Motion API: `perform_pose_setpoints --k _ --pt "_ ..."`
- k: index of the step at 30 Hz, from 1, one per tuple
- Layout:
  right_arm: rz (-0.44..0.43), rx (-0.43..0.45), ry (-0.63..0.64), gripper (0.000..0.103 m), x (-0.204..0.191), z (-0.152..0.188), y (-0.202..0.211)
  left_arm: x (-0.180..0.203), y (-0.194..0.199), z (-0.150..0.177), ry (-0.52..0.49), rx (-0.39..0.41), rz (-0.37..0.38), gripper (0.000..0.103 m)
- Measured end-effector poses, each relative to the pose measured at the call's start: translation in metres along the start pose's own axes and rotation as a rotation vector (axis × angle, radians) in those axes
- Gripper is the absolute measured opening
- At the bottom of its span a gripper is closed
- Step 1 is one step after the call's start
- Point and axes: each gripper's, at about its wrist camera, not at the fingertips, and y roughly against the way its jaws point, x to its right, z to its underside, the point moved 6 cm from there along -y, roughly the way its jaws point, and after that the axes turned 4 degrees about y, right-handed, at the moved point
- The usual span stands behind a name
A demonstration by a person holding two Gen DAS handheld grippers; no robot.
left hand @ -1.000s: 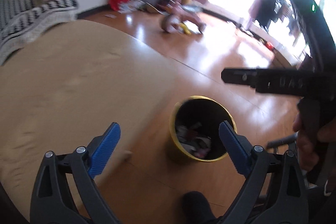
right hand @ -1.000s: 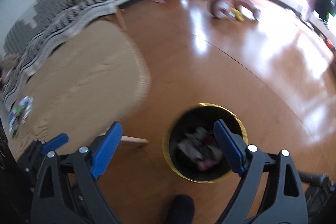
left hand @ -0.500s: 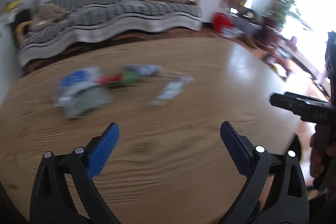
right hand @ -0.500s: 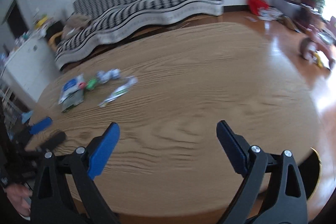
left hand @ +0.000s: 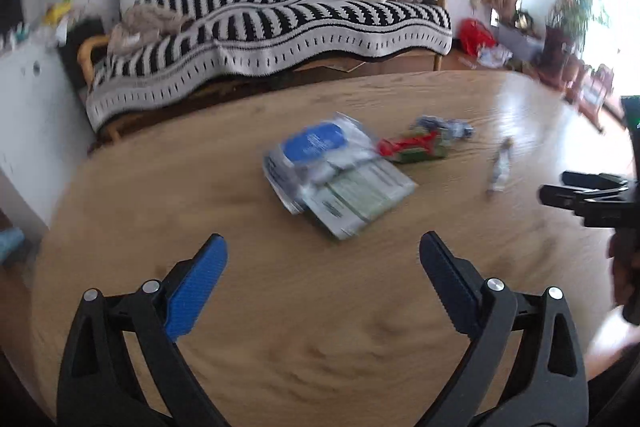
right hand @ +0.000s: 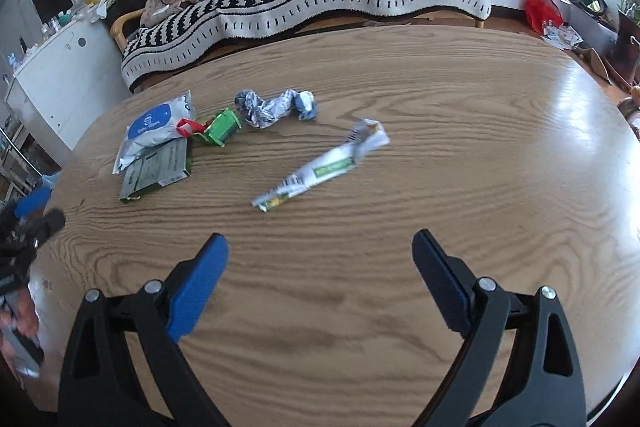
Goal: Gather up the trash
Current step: 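Grasp the blue baby wipes pack with the left tool while the right tool grasps the white snack wrapper, then carry wipes pack and snack wrapper to the bin and open both tools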
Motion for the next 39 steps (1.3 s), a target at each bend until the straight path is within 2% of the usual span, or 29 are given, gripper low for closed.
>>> perform_pose_setpoints --k 4,5,9,11,13,16,18,21,22,24,25,26,27,28,32,39 --pt "0.018 -0.011 -0.018 0.09 -0.001 -0.008 -0.019 -0.009 -0.037 -0.025 -0.054 -0.021 0.052 0.094" --pt "0.016 -0.013 -0.021 0.09 0.001 -0.009 -0.022 -0.006 -0.05 -0.03 -0.098 -0.041 0.066 0.094" --pt "0.029 -0.025 -0.044 0.09 0.003 -0.017 -0.039 0.006 -0.093 -0.042 -0.257 -0.092 0.053 0.094" --pt "0.04 -0.031 -0.048 0.091 0.003 -0.02 -0.046 0.005 -0.109 -0.047 -0.287 -0.107 0.034 0.094" --pt "0.058 -0.028 -0.029 0.092 0.0 -0.024 -0.052 0.004 -0.121 -0.049 -0.286 -0.131 0.079 0.094" --pt "0.077 -0.021 -0.014 0.092 -0.001 -0.028 -0.058 0.004 -0.138 -0.049 -0.33 -0.136 0.069 0.094" --pt "0.092 -0.015 -0.012 0.092 0.0 -0.031 -0.062 0.003 -0.143 -0.054 -0.31 -0.118 0.077 0.095" --pt "0.112 -0.008 -0.011 0.092 -0.001 -0.036 -0.067 -0.005 -0.154 -0.063 -0.231 -0.137 0.087 0.094" --pt "0.126 -0.008 0.002 0.089 -0.003 -0.036 -0.068 -0.006 -0.156 -0.064 -0.211 -0.144 0.092 0.093" --pt "0.185 0.001 0.048 0.071 -0.006 -0.037 -0.068 -0.006 -0.156 -0.062 -0.18 -0.152 0.114 0.078" --pt "0.19 0.008 0.065 0.054 -0.008 -0.037 -0.067 -0.004 -0.152 -0.061 -0.161 -0.151 0.126 0.058" --pt "0.173 0.009 0.067 0.035 -0.01 -0.037 -0.066 -0.005 -0.15 -0.061 -0.148 -0.152 0.117 0.053" --pt "0.165 0.005 0.07 0.023 -0.011 -0.037 -0.065 -0.004 -0.147 -0.059 -0.138 -0.156 0.106 0.05" --pt "0.153 -0.002 0.068 0.017 -0.011 -0.035 -0.065 -0.004 -0.142 -0.057 -0.131 -0.149 0.092 0.045" --pt "0.101 -0.002 0.057 0.013 -0.011 -0.033 -0.053 -0.014 -0.119 -0.056 -0.038 -0.115 0.041 0.036" --pt "0.048 0.038 0.04 0.013 0.004 -0.024 0.004 -0.005 -0.053 -0.049 0.058 -0.042 -0.027 0.033"
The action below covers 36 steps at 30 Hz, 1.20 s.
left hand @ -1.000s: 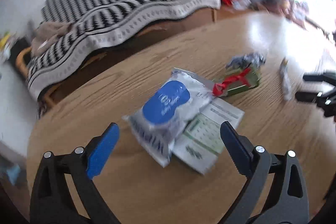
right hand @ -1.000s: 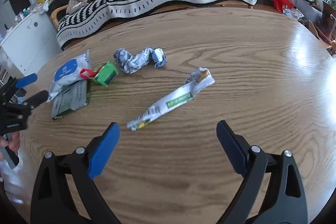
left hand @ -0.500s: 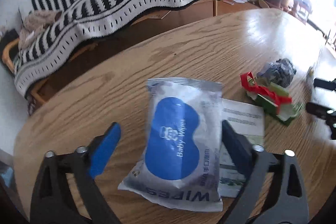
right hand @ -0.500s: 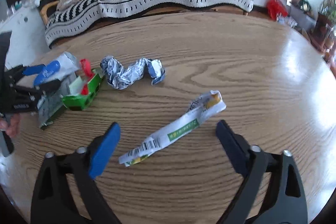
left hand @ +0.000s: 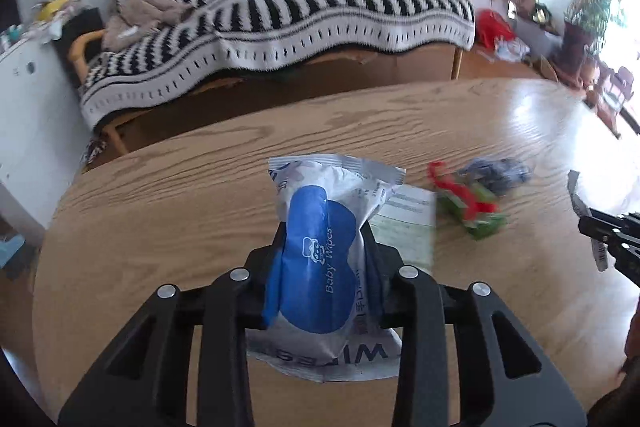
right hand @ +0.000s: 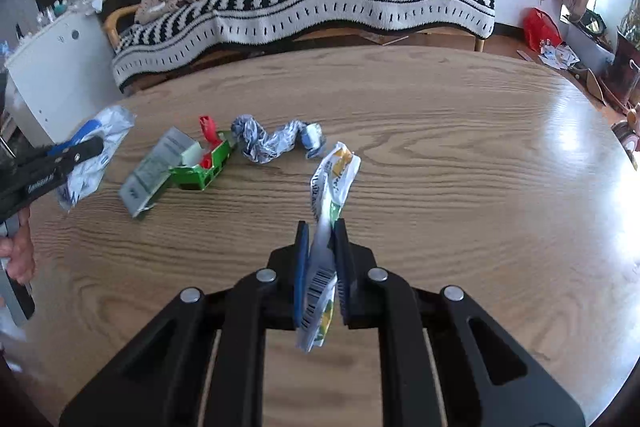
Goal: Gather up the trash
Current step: 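Carry wipes pack and snack wrapper to the bin and open both tools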
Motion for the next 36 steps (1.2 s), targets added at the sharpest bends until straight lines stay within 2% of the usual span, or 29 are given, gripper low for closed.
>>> perform_pose_setpoints --k 3,5,12,16,19,22,25,29,32,36 --pt "0.009 0.009 0.008 0.013 0.018 0.011 0.029 0.018 0.045 0.012 0.016 0.043 -0.035 0.033" --pt "0.017 0.01 0.003 0.013 0.034 0.019 0.047 0.039 0.069 0.024 0.012 0.054 -0.03 0.033" --pt "0.095 0.018 -0.056 0.013 0.117 0.066 0.117 0.151 0.121 0.063 -0.039 0.095 0.082 0.033" --pt "0.145 -0.007 -0.093 0.013 0.167 0.1 0.145 0.223 0.119 0.095 -0.043 0.038 0.22 0.033" --pt "0.195 -0.024 -0.135 0.013 0.206 0.128 0.165 0.269 0.112 0.118 -0.106 -0.008 0.278 0.033" --pt "0.229 -0.039 -0.197 0.013 0.246 0.155 0.186 0.305 0.112 0.135 -0.191 -0.015 0.313 0.033" --pt "0.278 -0.053 -0.273 0.013 0.287 0.181 0.211 0.34 0.114 0.146 -0.255 -0.011 0.343 0.033" --pt "0.331 -0.081 -0.405 0.013 0.343 0.22 0.243 0.402 0.123 0.16 -0.325 -0.052 0.428 0.033" --pt "0.378 -0.131 -0.507 0.013 0.387 0.252 0.254 0.462 0.127 0.171 -0.369 -0.078 0.502 0.033" --pt "0.391 -0.179 -0.595 0.013 0.422 0.282 0.258 0.539 0.121 0.195 -0.423 -0.154 0.588 0.033"
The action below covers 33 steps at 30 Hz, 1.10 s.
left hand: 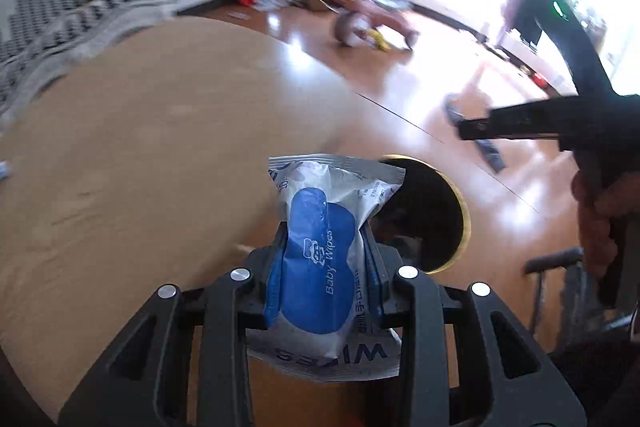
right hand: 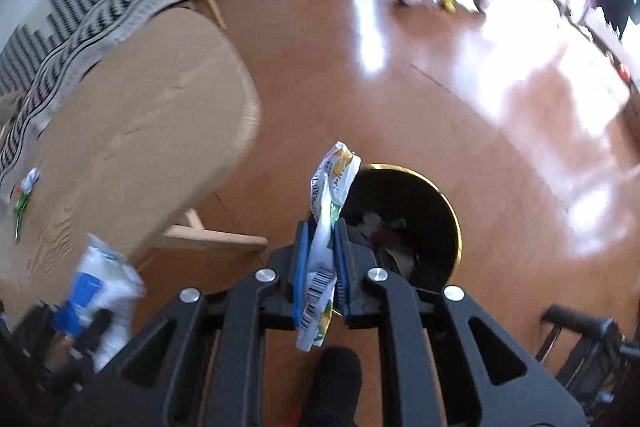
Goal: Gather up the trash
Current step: 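Carry wipes pack and snack wrapper to the bin and open both tools, then move both open tools back over the table toward the remaining trash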
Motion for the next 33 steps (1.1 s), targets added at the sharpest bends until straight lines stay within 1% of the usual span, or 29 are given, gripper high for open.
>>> perform_pose_setpoints --k 3,7,10,11,15,16,24,25,26,27,28,30,31,32,33 --pt "0.014 -0.01 -0.037 0.013 0.025 0.002 -0.004 0.037 -0.042 -0.006 -0.013 -0.048 0.033 0.033" --pt "0.002 -0.017 -0.074 0.013 0.042 0.005 -0.006 0.054 -0.08 -0.014 0.017 -0.103 0.067 0.033" --pt "0.001 -0.024 -0.091 0.013 0.049 0.003 -0.008 0.063 -0.099 -0.017 0.035 -0.125 0.079 0.033" --pt "-0.002 -0.027 -0.097 0.013 0.051 0.003 -0.009 0.069 -0.103 -0.018 0.036 -0.125 0.081 0.033" --pt "0.001 -0.031 -0.108 0.013 0.055 0.004 -0.01 0.074 -0.113 -0.019 0.046 -0.14 0.094 0.033" --pt "0.002 -0.031 -0.107 0.013 0.053 -0.001 -0.013 0.075 -0.11 -0.016 0.047 -0.141 0.094 0.033" --pt "0.005 -0.035 -0.123 0.013 0.056 -0.003 -0.014 0.088 -0.125 -0.024 0.023 -0.149 0.11 0.035" --pt "0.008 -0.038 -0.123 0.013 0.057 -0.004 -0.015 0.089 -0.126 -0.027 0.025 -0.149 0.111 0.039" --pt "0.01 -0.041 -0.126 0.014 0.058 -0.003 -0.016 0.089 -0.127 -0.028 0.026 -0.149 0.113 0.051" --pt "0.002 -0.046 -0.128 0.014 0.057 -0.003 -0.017 0.087 -0.126 -0.028 0.026 -0.145 0.114 0.057" --pt "0.0 -0.049 -0.127 0.016 0.057 -0.001 -0.017 0.087 -0.126 -0.029 0.029 -0.132 0.113 0.067" --pt "0.004 -0.05 -0.115 0.035 0.054 -0.002 -0.018 0.088 -0.125 -0.031 0.029 -0.125 0.123 0.072" --pt "0.009 -0.039 -0.114 0.057 0.053 -0.002 -0.016 0.089 -0.125 -0.031 0.028 -0.129 0.123 0.075" --pt "0.013 -0.025 -0.112 0.062 0.053 -0.004 -0.014 0.089 -0.125 -0.031 0.027 -0.13 0.12 0.076" --pt "0.016 -0.017 -0.113 0.062 0.053 -0.005 -0.012 0.089 -0.124 -0.032 0.026 -0.127 0.12 0.076"
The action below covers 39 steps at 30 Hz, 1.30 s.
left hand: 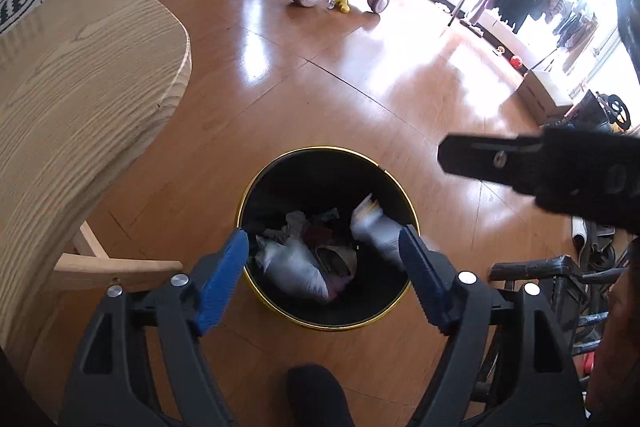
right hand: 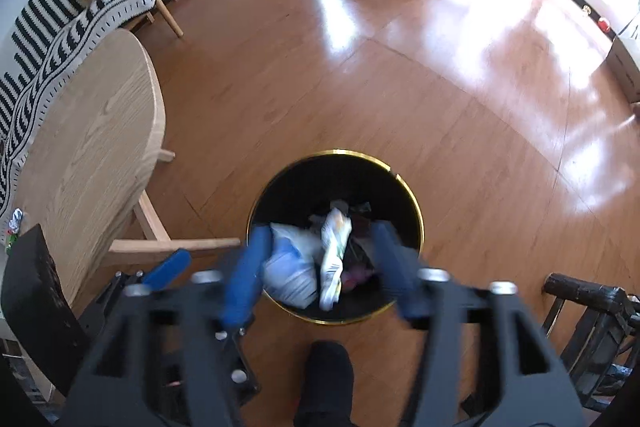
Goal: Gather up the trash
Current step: 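Move both open tools back over the table toward the remaining trash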
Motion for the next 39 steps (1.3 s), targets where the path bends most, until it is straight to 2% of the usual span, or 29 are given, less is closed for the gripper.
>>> perform_pose_setpoints --k 5,7,8,10,15,18,21,25,29,34,39 --pt "-0.003 0.029 -0.024 0.062 -0.004 -0.004 0.006 -0.011 0.017 0.001 0.019 0.019 0.002 0.085" --pt "-0.017 0.049 -0.021 0.065 -0.012 -0.008 0.011 -0.024 0.036 0.006 0.03 0.038 0.0 0.088" --pt "-0.026 0.064 -0.008 0.066 -0.021 -0.01 0.014 -0.032 0.045 0.008 0.029 0.05 -0.011 0.091" --pt "-0.033 0.087 0.029 0.069 -0.043 -0.013 0.019 -0.052 0.072 0.014 0.009 0.091 -0.08 0.093" --pt "-0.118 0.16 0.164 0.075 -0.137 -0.017 0.039 -0.111 0.144 0.035 -0.012 0.151 -0.153 0.095" --pt "-0.202 0.194 0.257 0.077 -0.211 -0.012 0.05 -0.161 0.193 0.053 -0.004 0.205 -0.24 0.096" --pt "-0.285 0.194 0.351 0.079 -0.288 0.001 0.053 -0.22 0.243 0.076 0.057 0.258 -0.323 0.096" --pt "-0.383 0.164 0.462 0.079 -0.387 0.026 0.051 -0.3 0.305 0.109 0.189 0.337 -0.433 0.096" --pt "-0.44 0.157 0.582 0.079 -0.472 0.057 0.047 -0.357 0.35 0.135 0.332 0.377 -0.467 0.096" --pt "-0.457 0.159 0.718 0.079 -0.545 0.101 0.041 -0.41 0.388 0.173 0.442 0.395 -0.526 0.096" --pt "-0.464 0.143 0.772 0.079 -0.582 0.123 0.03 -0.444 0.408 0.192 0.491 0.4 -0.559 0.096"
